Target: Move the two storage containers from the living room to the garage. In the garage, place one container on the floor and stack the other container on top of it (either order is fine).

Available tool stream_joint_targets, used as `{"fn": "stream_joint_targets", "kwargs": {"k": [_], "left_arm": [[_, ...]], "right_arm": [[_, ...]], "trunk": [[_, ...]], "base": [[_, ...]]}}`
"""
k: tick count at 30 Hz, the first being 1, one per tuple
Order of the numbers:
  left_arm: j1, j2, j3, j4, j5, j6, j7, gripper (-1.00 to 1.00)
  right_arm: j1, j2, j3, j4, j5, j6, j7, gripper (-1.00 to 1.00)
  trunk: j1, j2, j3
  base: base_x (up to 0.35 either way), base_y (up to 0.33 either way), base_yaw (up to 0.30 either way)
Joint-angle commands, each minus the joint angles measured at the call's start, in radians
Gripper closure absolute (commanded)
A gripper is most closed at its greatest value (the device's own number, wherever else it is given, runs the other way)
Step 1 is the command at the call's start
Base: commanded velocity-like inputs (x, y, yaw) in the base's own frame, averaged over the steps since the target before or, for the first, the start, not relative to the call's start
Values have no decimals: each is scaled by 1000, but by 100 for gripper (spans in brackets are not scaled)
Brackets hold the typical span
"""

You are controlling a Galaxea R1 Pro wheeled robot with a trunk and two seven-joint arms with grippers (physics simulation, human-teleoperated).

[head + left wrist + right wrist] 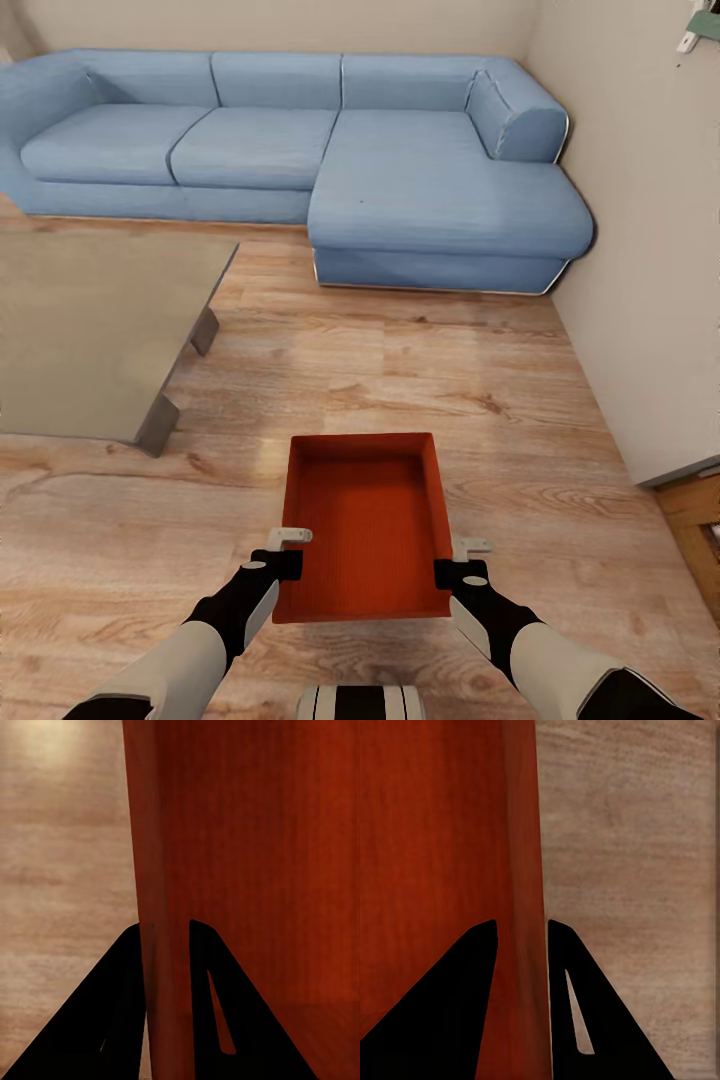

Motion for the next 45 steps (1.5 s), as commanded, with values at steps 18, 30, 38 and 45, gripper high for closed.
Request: {"fn": "stream_joint_targets", "kwargs": {"k": [18, 30, 38, 45], "left_arm": [[0, 1, 0, 1, -6, 7, 9, 100], [0, 1, 0, 1, -6, 7, 8, 100], [0, 1, 0, 0, -6, 7, 9, 100], [0, 2, -2, 0, -6, 7, 8, 100]], "right_arm": [[-1, -2, -7, -3, 15, 7, -12, 100], [-1, 1, -7, -3, 14, 7, -16, 100], [-1, -2, -7, -3, 15, 7, -11, 100], [-1, -3, -7, -3, 15, 6, -11, 100]], "trunk": [[-69, 126, 56], [-115, 210, 94], [-146, 266, 119], [-173, 315, 141]], "base": [[0, 0, 0], [0, 0, 0], [0, 0, 0], [0, 0, 0]]}}
